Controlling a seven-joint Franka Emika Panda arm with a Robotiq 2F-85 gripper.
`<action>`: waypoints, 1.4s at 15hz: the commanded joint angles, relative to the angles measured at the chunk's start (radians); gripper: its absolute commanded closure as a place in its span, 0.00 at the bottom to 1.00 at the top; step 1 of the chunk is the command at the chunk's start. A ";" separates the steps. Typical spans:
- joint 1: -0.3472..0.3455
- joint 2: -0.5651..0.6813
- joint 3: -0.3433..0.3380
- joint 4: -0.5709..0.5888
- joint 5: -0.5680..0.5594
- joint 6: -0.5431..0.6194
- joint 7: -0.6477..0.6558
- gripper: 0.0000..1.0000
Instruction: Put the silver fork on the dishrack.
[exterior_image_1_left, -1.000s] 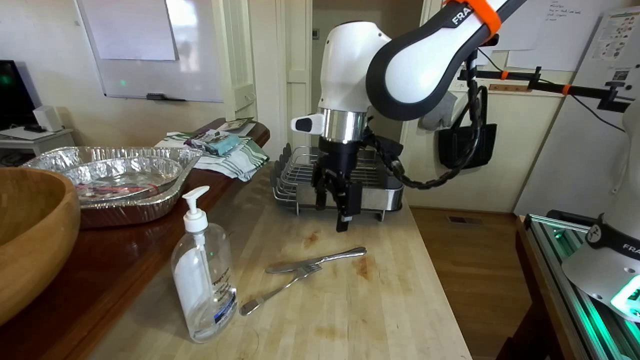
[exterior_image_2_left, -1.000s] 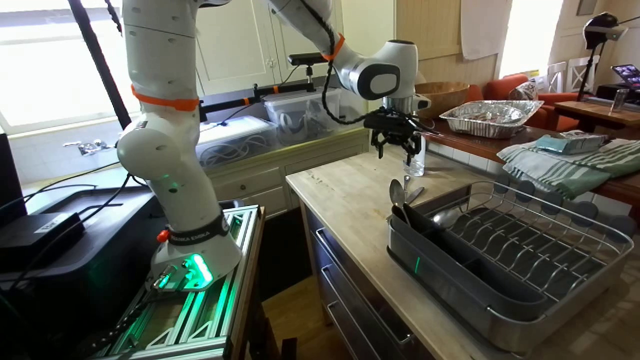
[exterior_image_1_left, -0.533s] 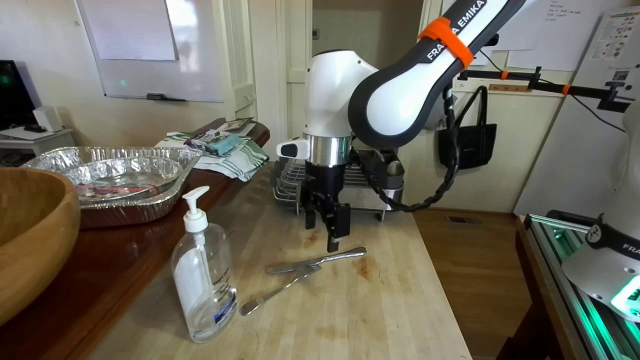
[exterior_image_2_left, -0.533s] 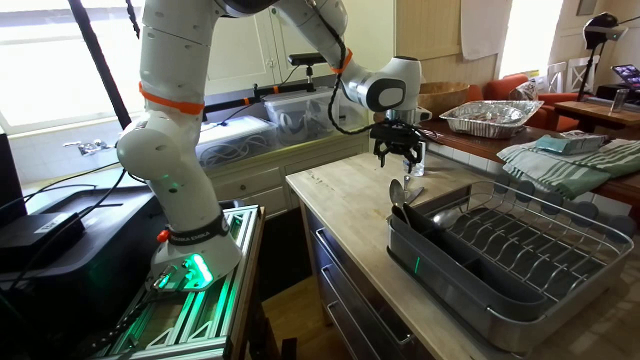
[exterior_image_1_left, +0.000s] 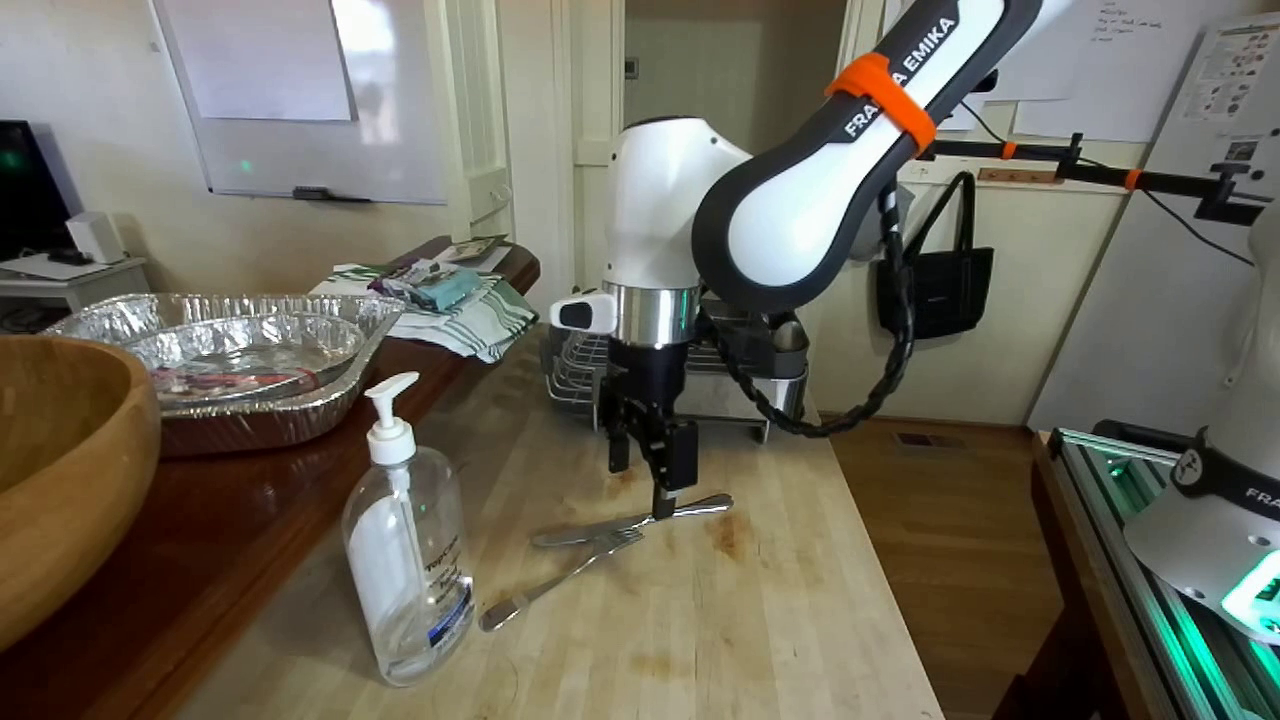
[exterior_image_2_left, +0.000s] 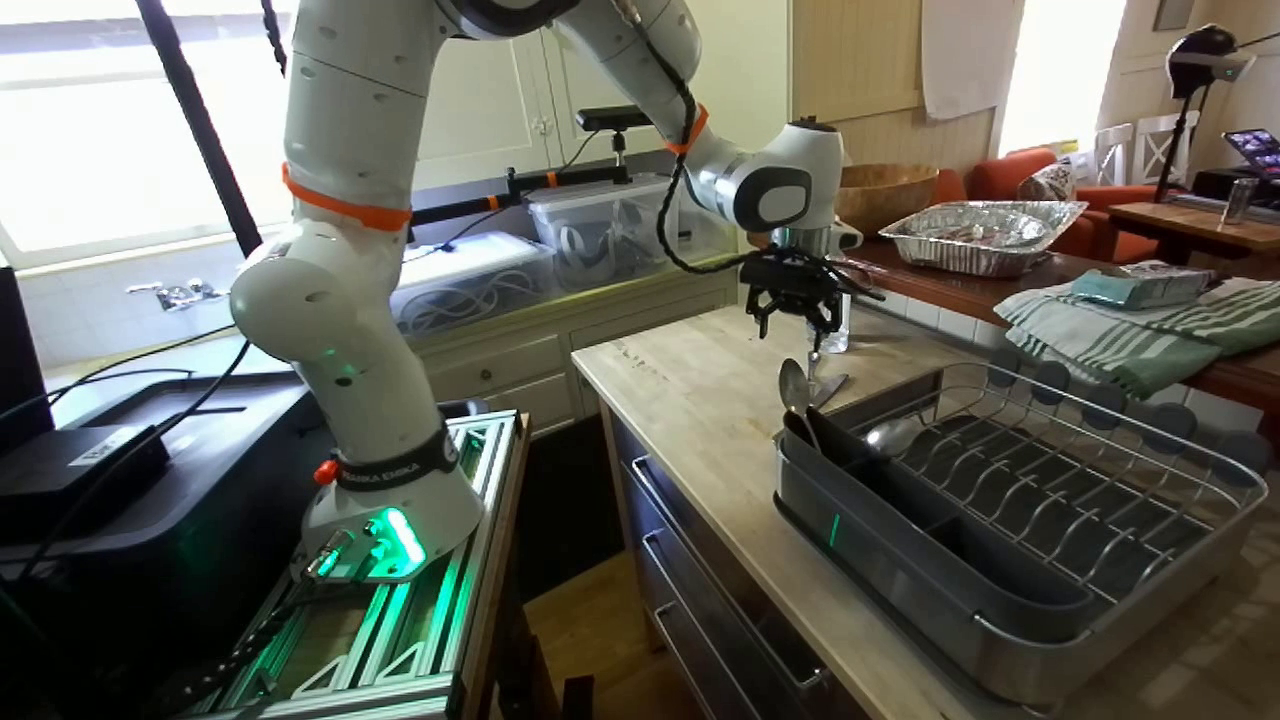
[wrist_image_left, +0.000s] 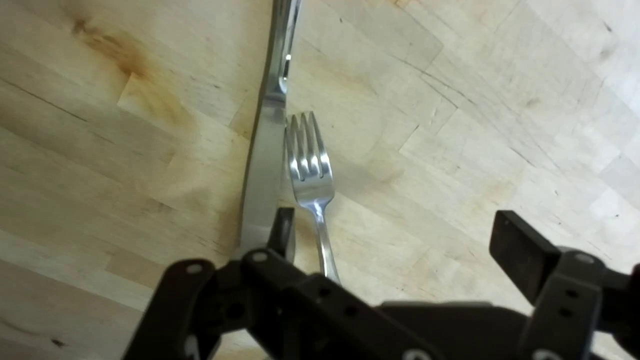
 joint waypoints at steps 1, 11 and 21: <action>-0.027 0.076 0.029 0.039 -0.008 0.056 -0.004 0.00; -0.056 0.218 0.063 0.113 -0.029 0.179 0.006 0.00; -0.046 0.273 0.054 0.168 -0.065 0.178 0.023 0.37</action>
